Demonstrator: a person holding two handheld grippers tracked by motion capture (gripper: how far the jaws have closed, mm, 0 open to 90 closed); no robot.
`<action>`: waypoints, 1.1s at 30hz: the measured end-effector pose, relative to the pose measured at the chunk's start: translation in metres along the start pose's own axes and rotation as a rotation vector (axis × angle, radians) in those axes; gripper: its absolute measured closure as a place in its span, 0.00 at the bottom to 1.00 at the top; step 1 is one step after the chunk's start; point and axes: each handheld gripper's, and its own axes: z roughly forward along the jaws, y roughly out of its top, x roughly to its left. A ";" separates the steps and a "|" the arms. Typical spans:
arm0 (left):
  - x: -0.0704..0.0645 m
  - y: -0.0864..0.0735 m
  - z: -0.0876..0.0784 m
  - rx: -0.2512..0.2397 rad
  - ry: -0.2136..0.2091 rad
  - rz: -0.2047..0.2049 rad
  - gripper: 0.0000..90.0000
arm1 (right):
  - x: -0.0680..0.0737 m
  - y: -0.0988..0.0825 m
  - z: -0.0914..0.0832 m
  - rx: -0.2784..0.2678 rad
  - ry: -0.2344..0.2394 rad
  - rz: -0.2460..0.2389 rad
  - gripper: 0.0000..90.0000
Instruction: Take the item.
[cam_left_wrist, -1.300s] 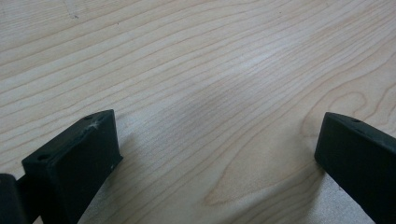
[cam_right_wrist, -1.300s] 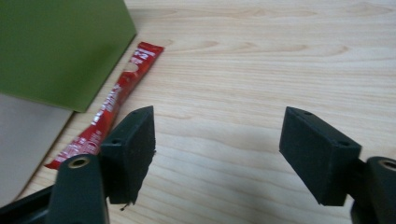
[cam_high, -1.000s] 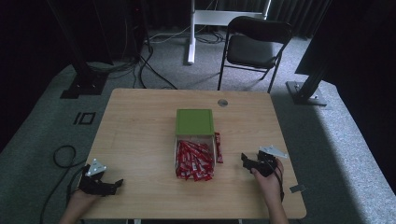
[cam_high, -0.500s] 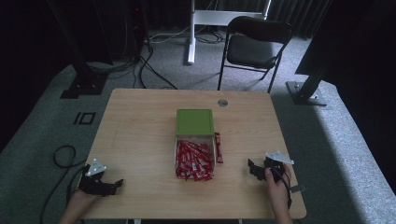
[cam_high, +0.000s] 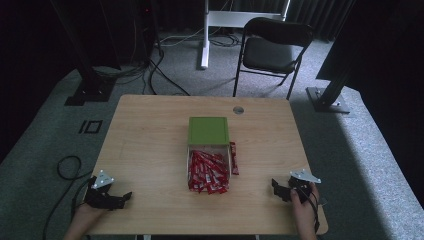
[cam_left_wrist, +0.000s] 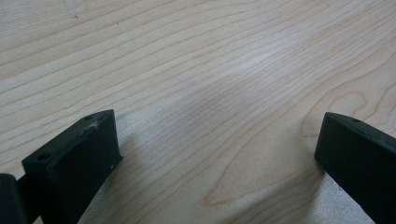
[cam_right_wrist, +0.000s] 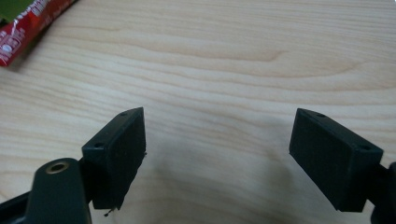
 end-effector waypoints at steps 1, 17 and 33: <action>0.000 0.000 0.000 0.000 0.000 0.000 0.01 | -0.001 -0.001 -0.001 0.000 -0.004 0.005 0.20; 0.000 0.000 0.000 0.000 0.000 0.000 0.01 | -0.012 -0.020 -0.017 0.036 -0.070 0.026 0.20; 0.000 0.000 0.000 0.000 0.000 0.000 0.01 | -0.009 -0.022 -0.016 0.047 -0.026 -0.024 0.15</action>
